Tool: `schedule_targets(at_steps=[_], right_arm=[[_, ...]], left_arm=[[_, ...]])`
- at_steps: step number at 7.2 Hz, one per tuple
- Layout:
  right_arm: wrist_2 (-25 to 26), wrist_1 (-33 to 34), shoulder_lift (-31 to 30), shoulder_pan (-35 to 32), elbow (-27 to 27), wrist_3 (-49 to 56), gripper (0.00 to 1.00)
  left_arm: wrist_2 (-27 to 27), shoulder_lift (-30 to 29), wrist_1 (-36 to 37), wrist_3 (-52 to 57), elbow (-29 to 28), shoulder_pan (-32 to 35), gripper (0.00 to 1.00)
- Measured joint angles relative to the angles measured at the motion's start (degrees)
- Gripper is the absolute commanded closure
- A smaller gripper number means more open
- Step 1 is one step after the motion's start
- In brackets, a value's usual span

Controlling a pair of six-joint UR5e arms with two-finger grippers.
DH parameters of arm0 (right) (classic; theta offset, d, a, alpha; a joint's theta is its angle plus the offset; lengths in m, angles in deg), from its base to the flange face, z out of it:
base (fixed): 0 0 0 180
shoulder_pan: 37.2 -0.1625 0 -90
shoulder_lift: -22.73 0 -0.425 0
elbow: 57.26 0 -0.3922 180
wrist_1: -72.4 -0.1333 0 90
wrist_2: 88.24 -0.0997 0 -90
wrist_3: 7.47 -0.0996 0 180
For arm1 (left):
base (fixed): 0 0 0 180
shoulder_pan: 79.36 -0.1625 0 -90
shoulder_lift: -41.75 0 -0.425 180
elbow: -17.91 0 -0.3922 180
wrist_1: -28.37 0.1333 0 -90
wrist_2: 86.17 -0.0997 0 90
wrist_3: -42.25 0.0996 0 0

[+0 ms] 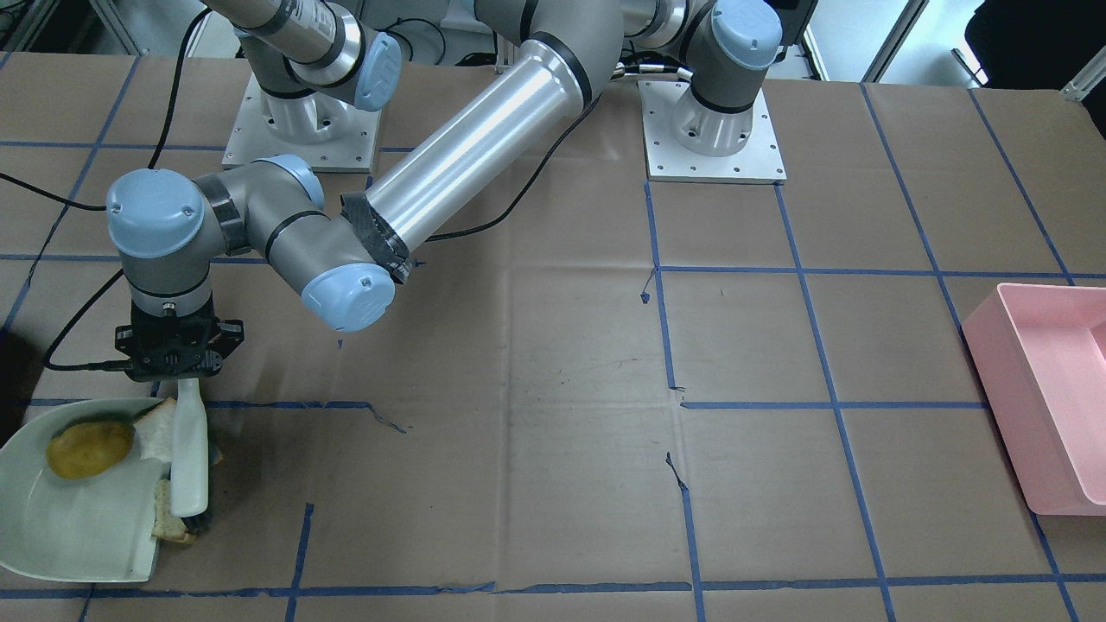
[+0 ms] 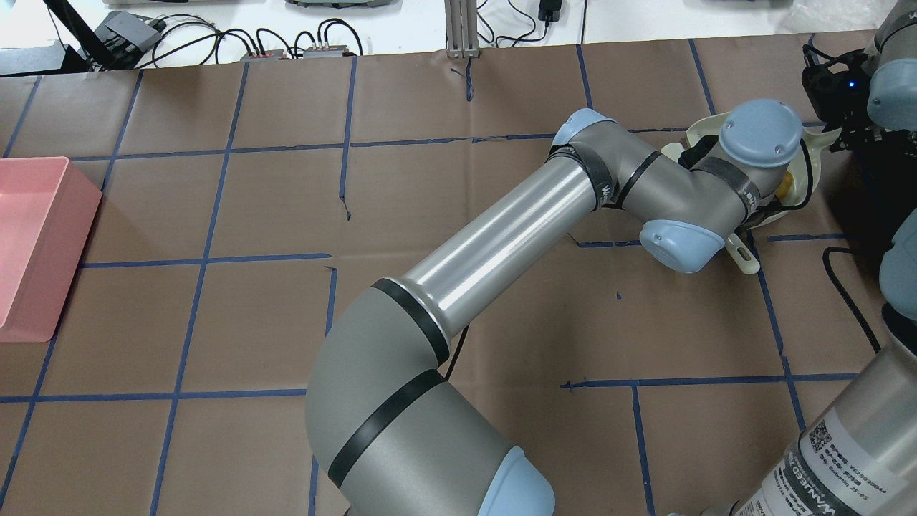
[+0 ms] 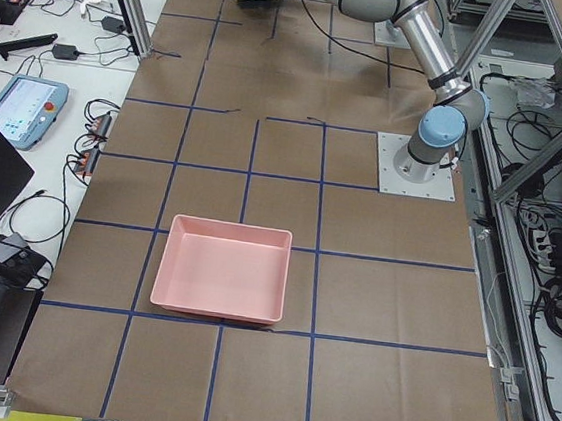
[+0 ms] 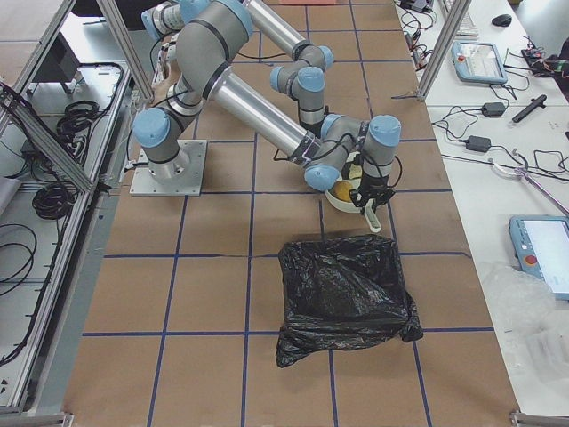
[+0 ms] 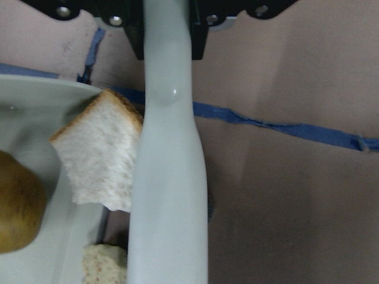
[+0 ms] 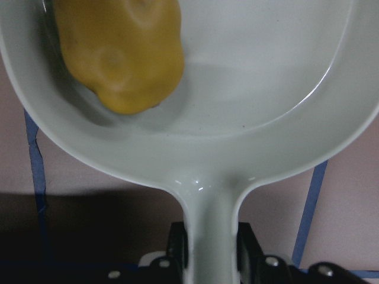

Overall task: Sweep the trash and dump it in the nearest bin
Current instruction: 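Sweep the remaining bread slice into the dustpan with the brush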

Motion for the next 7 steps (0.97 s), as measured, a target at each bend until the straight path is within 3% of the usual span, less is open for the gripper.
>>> schedule_targets(at_steps=[4,7], right_arm=[[-0.03,-0.12,-0.03,-0.01,0.0,-0.06,1.0],[-0.03,-0.16,-0.1,-0.01,0.04,-0.14,1.0]], left_arm=[[6.6,-5.06,4.26,-1.56,-7.73,0.11,1.0],[11.62,-5.63,5.45,-3.46,-9.15,0.62,1.0]])
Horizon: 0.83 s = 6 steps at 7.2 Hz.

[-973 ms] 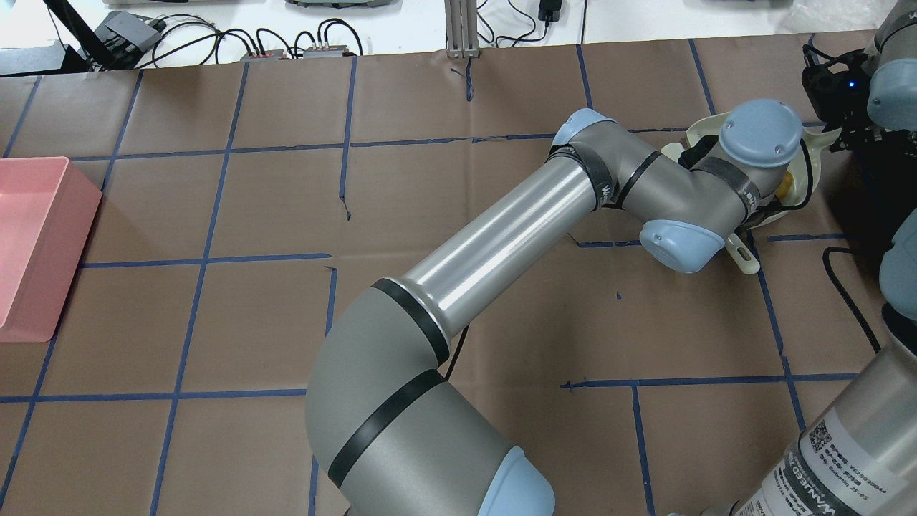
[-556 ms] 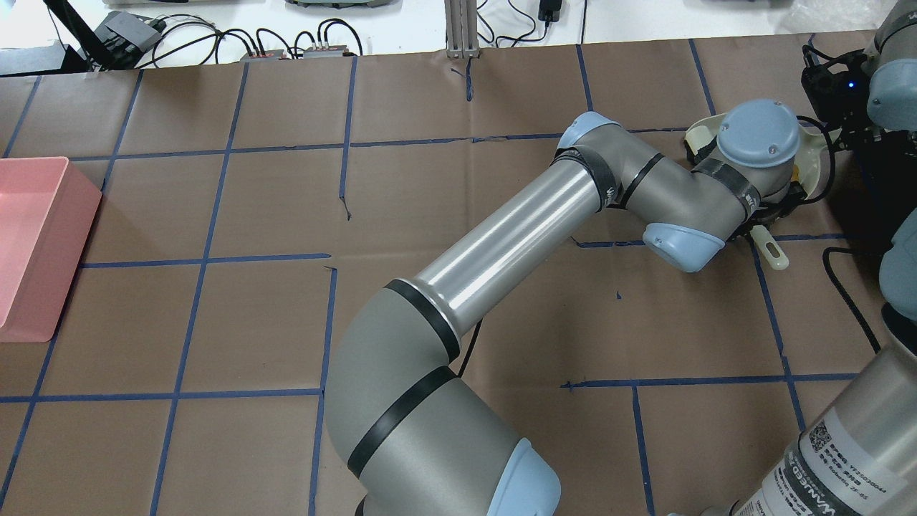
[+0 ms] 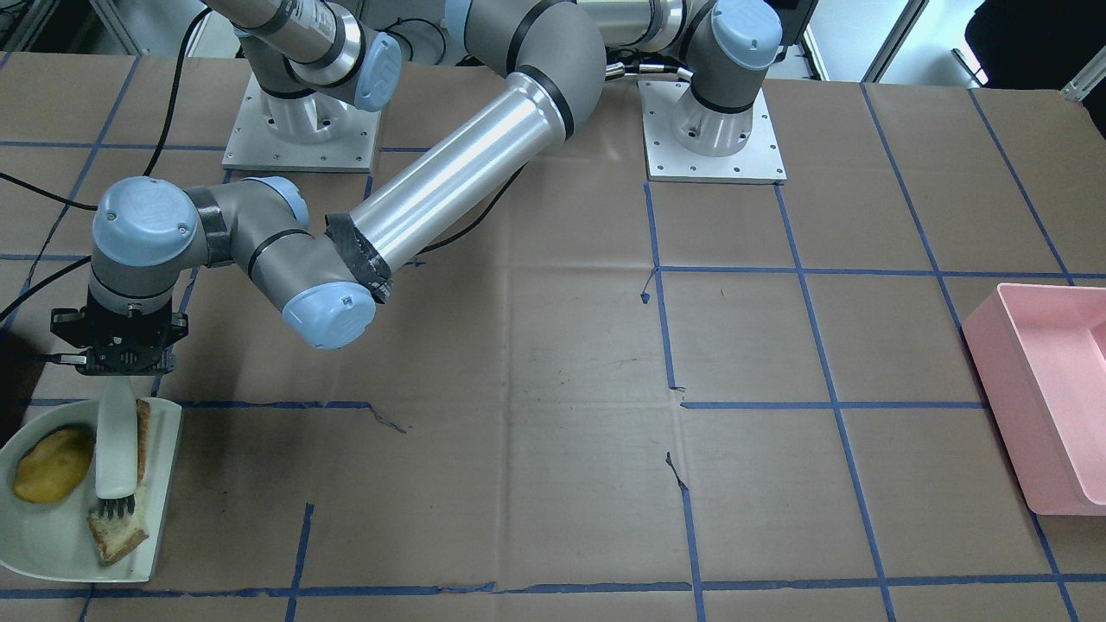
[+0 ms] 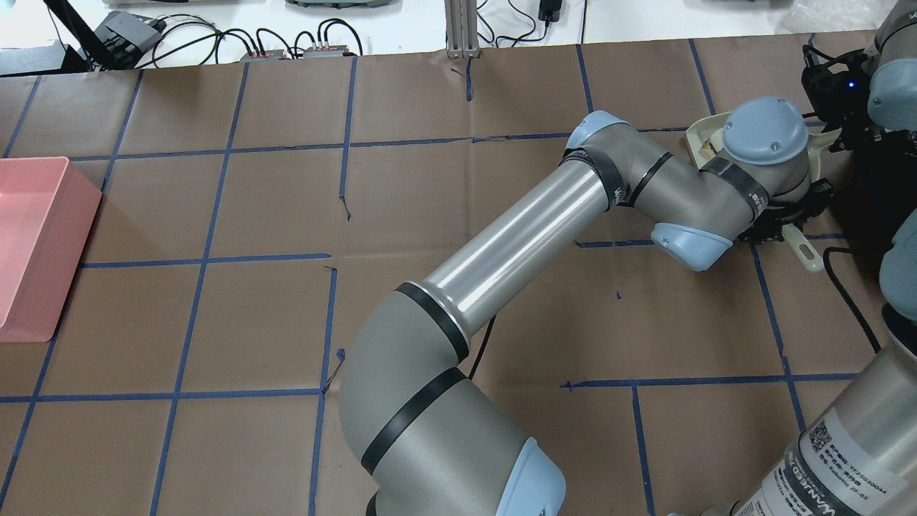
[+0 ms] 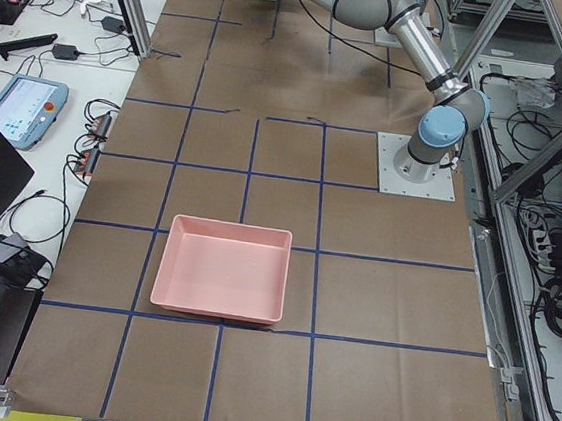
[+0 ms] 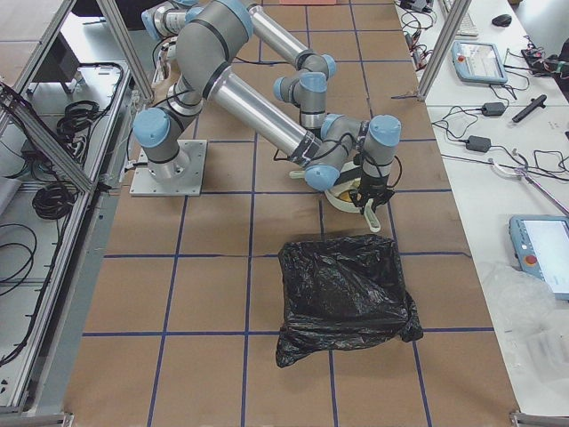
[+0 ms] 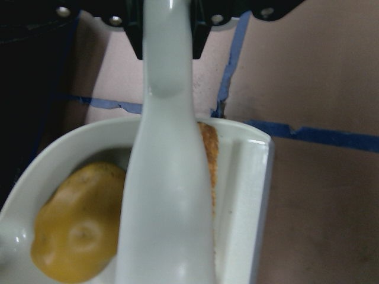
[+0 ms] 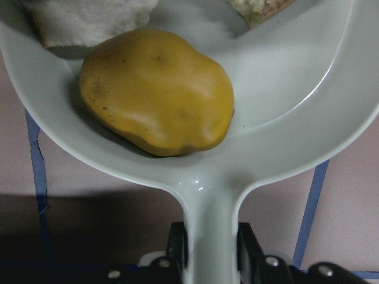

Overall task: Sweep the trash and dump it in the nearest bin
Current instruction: 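Sweep the remaining bread slice into the dustpan with the brush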

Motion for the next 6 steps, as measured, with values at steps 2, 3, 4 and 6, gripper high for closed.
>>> schedule_targets(at_steps=[2,3,4,6], right_arm=[[-0.07,0.0,-0.05,0.0,0.04,-0.11,1.0],[-0.24,-0.1,-0.04,0.0,0.03,-0.19,1.0],[-0.45,-0.57,-0.03,0.0,-0.03,-0.33,1.0],[-1.54,-2.09,-0.04,-0.04,-0.07,-0.6,1.0]], left_arm=[[1.67,0.76,0.72,-1.38,-0.12,0.02,1.0],[0.88,1.4,0.72,-1.05,0.08,-0.38,1.0],[-0.81,1.94,0.49,-0.33,0.37,-0.91,1.0],[-6.0,4.44,-2.87,4.02,2.7,-2.09,1.0]])
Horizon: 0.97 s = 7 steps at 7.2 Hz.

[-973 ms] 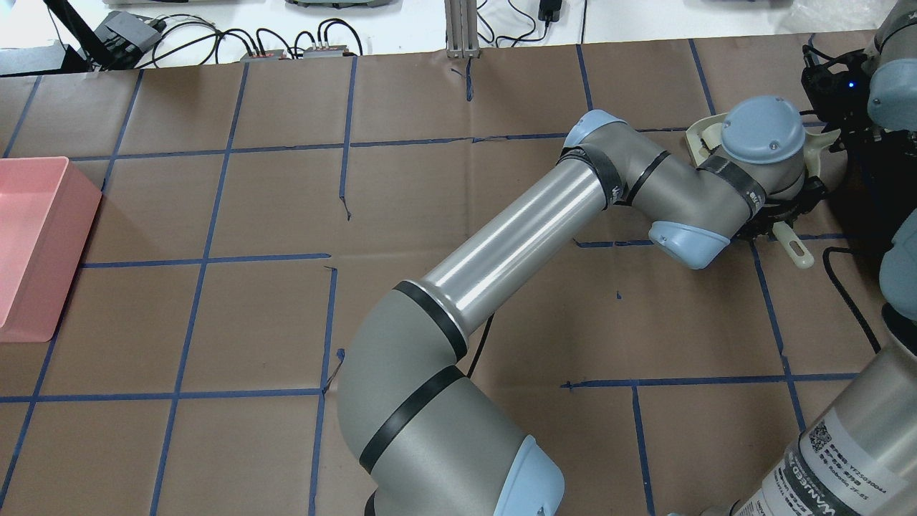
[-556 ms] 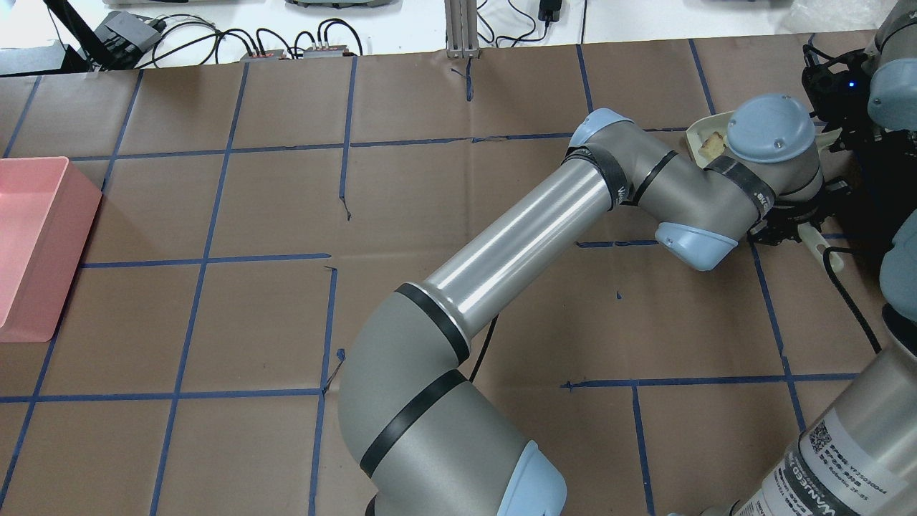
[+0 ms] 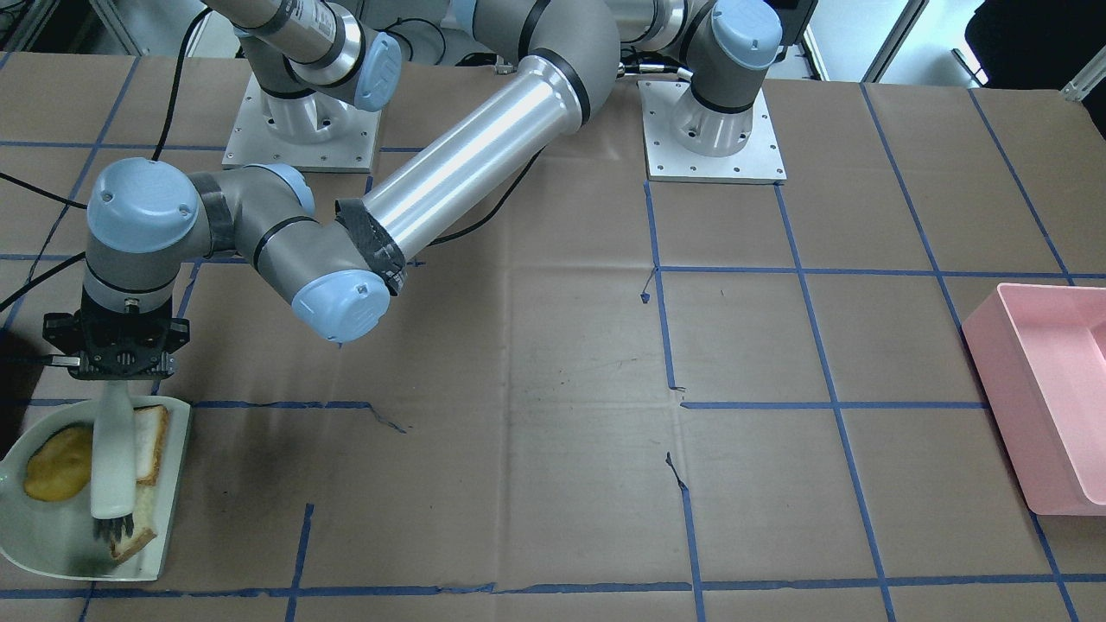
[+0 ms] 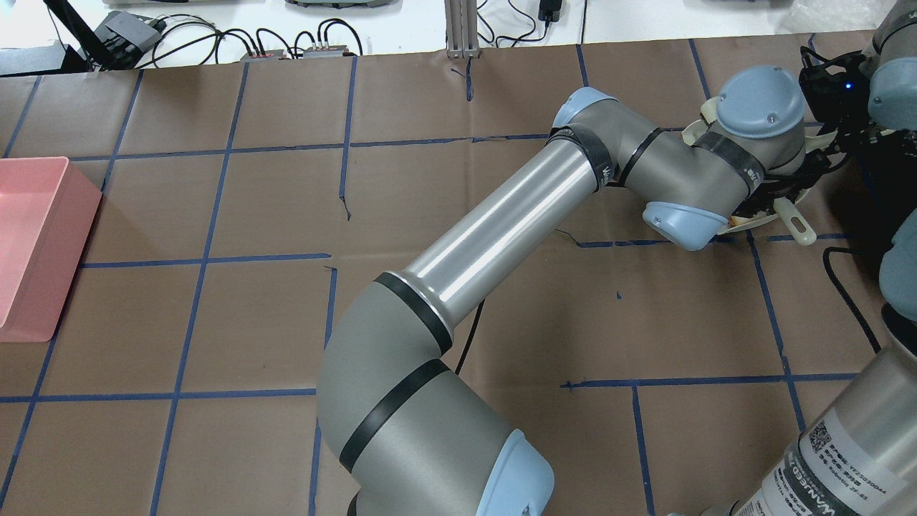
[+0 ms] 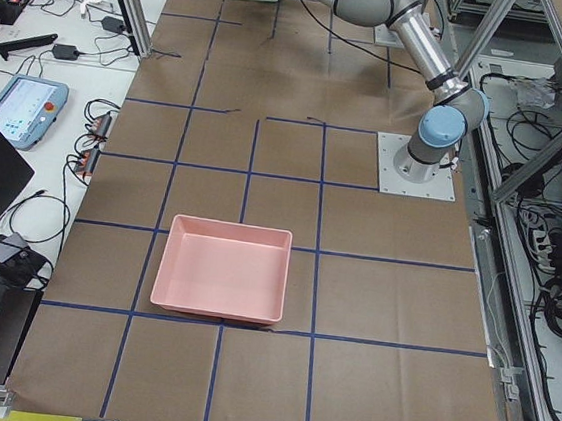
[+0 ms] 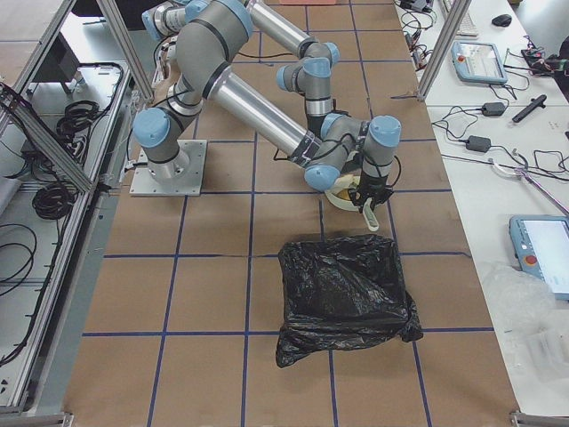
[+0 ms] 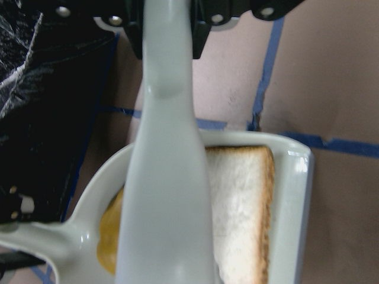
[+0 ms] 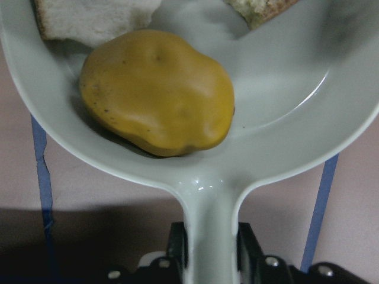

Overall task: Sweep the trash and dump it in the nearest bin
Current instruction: 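Sweep the remaining bread slice into the dustpan with the brush, then lift the loaded dustpan with the right gripper while the left gripper withdraws the brush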

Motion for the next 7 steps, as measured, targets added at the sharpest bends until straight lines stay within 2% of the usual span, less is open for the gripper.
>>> schedule_targets(at_steps=[2,3,5,7], right_arm=[[-1.64,-1.85,-0.09,0.02,-0.04,-0.54,1.0],[-2.5,-2.6,-0.21,0.03,-0.08,-0.77,1.0],[-4.62,-3.85,-1.13,0.03,-0.07,-1.07,1.0],[-6.41,-5.77,-3.21,0.03,0.09,-1.83,1.0]], left_arm=[[-5.37,6.87,-7.25,8.84,6.77,-1.55,1.0],[-7.96,11.04,-8.7,10.54,12.57,-2.09,1.0],[-10.81,21.3,-11.83,11.73,27.75,-3.18,1.0],[-10.83,31.37,-15.82,11.89,41.59,-4.6,1.0]])
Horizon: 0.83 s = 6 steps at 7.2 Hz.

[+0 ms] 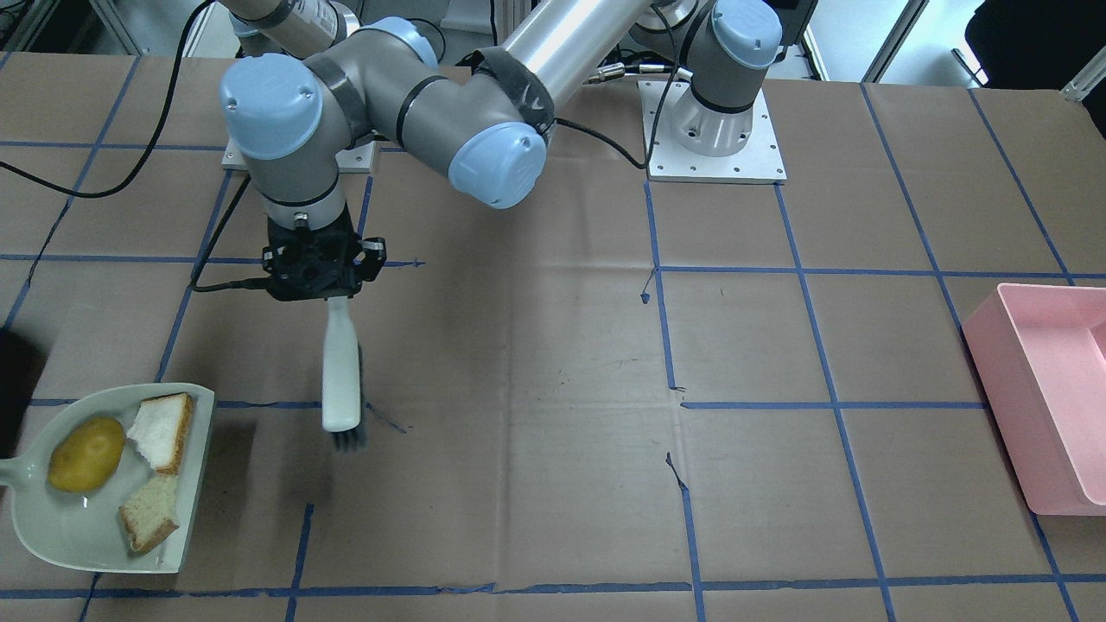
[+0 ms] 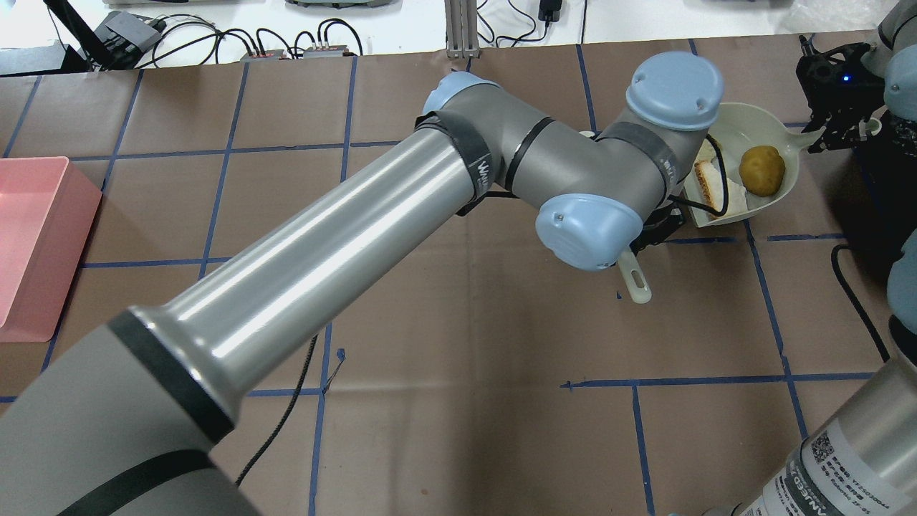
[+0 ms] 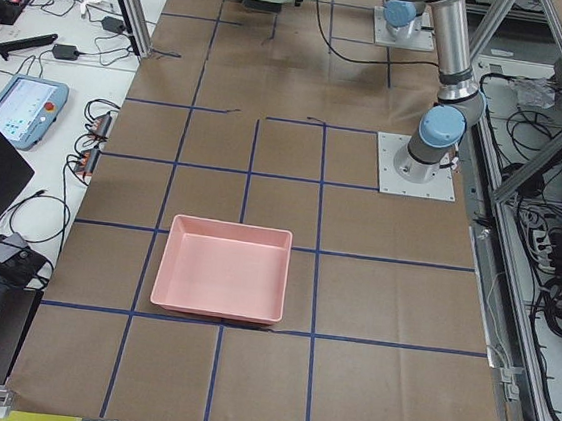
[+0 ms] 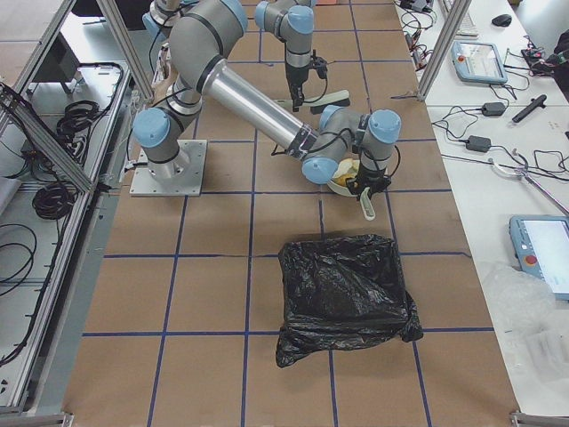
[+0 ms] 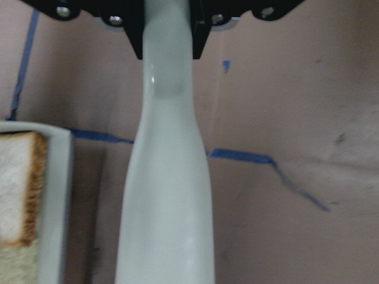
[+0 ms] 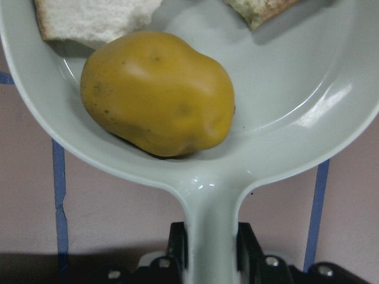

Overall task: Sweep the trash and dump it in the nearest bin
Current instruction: 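Lift the loaded dustpan with the right gripper while the left gripper withdraws the brush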

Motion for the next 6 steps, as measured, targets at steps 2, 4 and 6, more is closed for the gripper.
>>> schedule_targets(at_steps=[2,4,6], right_arm=[[-1.36,-3.02,-3.5,0.03,0.15,-1.57,1.0],[-1.83,-7.04,-7.4,0.3,0.26,-1.85,1.0],[-1.83,-10.06,-10.13,1.77,0.16,-1.48,1.0]], left_arm=[[0.08,9.4,-1.21,0.11,13.01,-0.6,1.0],[0.06,19.67,-1.24,1.26,26.35,-1.2,1.0],[0.13,28.92,-0.38,2.57,39.08,-1.4,1.0]])
